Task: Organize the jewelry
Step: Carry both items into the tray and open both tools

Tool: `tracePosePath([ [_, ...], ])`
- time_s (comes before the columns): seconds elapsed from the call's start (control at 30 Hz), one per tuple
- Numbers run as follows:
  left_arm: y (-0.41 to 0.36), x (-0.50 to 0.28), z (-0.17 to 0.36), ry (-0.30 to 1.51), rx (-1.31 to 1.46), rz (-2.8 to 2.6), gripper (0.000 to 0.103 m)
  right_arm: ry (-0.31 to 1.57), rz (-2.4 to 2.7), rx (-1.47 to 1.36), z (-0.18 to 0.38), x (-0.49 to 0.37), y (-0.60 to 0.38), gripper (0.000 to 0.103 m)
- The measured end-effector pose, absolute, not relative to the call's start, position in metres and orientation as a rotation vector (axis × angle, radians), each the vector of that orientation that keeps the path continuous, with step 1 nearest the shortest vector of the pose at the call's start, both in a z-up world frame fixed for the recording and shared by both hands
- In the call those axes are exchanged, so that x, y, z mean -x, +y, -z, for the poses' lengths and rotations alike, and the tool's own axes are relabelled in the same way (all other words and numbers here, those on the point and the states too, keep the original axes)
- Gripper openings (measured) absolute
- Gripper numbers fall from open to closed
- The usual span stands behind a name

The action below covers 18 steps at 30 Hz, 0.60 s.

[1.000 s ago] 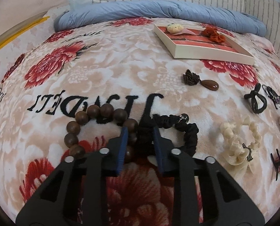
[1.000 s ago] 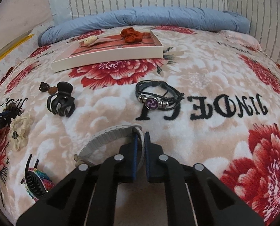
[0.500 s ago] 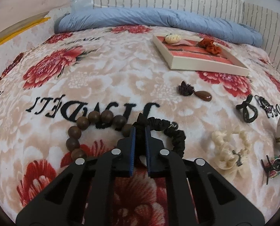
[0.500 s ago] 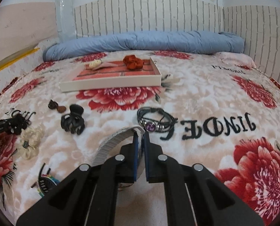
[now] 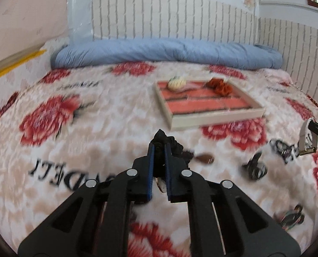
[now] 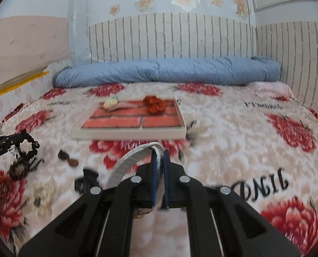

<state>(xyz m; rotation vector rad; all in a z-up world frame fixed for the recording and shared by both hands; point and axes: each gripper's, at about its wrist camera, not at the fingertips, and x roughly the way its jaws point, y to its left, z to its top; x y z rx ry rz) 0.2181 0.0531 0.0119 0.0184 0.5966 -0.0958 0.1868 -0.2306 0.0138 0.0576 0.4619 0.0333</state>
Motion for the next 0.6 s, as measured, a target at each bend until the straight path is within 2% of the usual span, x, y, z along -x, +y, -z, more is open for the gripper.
tracePosePath([
  [0.6, 0.046, -0.297, -0.074, 0.485, 0.073, 0.212, 0.008, 0.409, -0.082, -0.083, -0.040, -0.275, -0.218, 0.006],
])
